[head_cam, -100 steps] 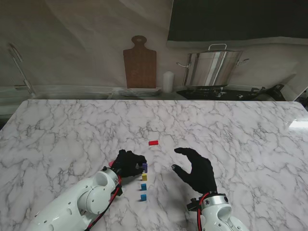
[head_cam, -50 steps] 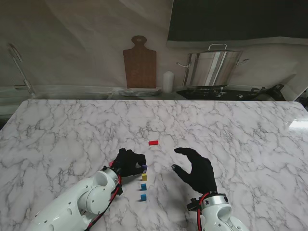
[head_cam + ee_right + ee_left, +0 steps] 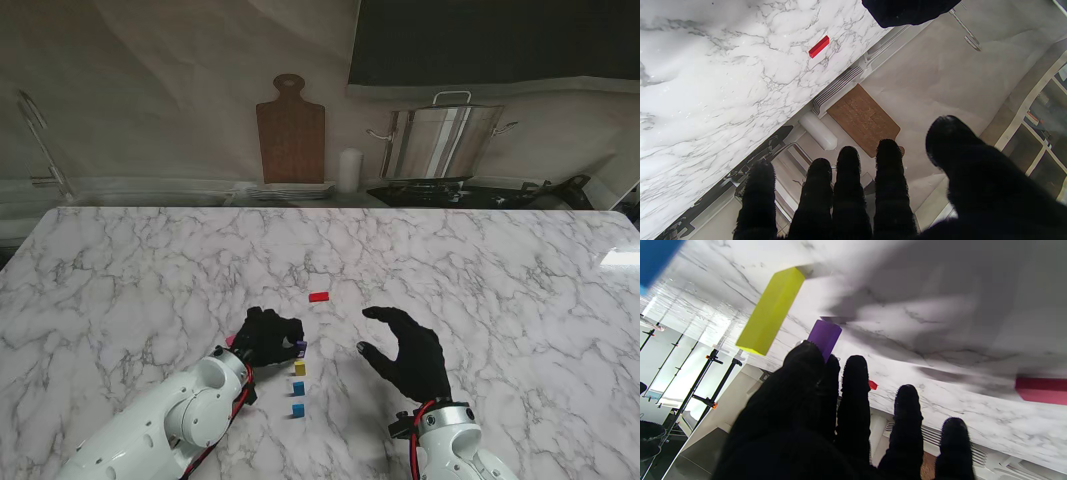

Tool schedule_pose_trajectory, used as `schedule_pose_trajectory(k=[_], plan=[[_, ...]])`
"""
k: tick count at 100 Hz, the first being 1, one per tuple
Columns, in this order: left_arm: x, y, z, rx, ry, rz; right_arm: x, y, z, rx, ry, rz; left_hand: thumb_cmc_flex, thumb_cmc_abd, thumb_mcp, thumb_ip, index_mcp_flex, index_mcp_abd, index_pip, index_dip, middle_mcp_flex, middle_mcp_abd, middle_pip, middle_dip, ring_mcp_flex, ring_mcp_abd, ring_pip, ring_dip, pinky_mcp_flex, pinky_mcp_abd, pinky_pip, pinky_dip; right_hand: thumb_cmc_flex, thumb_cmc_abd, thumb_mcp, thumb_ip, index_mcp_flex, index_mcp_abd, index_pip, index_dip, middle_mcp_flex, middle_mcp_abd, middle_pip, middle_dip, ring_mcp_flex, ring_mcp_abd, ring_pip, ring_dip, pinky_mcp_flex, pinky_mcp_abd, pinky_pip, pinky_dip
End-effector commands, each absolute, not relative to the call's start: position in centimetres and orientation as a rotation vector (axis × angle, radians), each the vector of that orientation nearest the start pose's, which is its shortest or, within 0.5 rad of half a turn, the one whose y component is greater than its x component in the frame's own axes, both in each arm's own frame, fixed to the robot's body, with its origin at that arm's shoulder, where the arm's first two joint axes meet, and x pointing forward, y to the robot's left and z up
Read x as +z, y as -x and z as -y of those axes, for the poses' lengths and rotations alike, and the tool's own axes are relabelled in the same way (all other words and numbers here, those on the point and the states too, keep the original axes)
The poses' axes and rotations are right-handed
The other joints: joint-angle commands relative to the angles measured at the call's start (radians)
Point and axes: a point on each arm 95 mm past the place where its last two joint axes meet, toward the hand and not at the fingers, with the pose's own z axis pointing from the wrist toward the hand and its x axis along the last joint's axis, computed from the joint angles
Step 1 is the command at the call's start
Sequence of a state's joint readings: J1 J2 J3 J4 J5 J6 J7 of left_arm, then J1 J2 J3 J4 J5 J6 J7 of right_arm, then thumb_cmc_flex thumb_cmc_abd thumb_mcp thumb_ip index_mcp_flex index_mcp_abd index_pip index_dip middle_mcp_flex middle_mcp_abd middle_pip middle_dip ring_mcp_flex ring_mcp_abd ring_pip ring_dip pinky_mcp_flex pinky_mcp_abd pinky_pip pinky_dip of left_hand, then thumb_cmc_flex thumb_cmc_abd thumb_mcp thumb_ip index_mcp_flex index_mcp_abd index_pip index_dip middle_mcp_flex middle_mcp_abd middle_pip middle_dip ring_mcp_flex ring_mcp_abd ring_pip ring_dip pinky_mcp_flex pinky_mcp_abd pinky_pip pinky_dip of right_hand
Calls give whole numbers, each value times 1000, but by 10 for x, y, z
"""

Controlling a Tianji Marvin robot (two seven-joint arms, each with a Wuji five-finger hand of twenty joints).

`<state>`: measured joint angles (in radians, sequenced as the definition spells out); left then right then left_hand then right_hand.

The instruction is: Arrange dominoes in a row

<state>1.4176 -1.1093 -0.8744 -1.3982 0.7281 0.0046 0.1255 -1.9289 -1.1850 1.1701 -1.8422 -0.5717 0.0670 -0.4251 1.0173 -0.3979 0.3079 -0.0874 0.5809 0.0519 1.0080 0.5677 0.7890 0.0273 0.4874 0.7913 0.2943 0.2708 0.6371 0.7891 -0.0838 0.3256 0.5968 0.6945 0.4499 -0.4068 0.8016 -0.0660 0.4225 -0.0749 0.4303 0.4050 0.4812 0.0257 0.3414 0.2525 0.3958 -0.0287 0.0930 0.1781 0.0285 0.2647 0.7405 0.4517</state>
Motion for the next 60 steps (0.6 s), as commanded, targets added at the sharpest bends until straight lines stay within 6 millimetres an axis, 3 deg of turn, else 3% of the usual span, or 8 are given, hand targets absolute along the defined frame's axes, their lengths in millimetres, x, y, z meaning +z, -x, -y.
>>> schedule_pose_trajectory(k=[1,60], plan=[[-392,-391,73,-1636,1413,-1616,-337,-285,-47,-2538,2312,1168,40,11,-1,22,-4,-47,83,0,27,-26,-6,14,0,9,17,9,-11,4,17,22,-7,15,6,22,10,8,4,14,8,3,13,5,-6,-5,9,7,-1,-2,17,19],[-399,-386,71,-1629,1443,-1609,-338,-285,-48,-2537,2311,1172,49,12,-27,23,5,-56,94,-30,34,-31,-11,24,-4,10,19,10,-14,5,26,16,-6,14,6,22,10,7,4,14,8,3,13,5,-5,-4,9,7,-1,-2,18,20]])
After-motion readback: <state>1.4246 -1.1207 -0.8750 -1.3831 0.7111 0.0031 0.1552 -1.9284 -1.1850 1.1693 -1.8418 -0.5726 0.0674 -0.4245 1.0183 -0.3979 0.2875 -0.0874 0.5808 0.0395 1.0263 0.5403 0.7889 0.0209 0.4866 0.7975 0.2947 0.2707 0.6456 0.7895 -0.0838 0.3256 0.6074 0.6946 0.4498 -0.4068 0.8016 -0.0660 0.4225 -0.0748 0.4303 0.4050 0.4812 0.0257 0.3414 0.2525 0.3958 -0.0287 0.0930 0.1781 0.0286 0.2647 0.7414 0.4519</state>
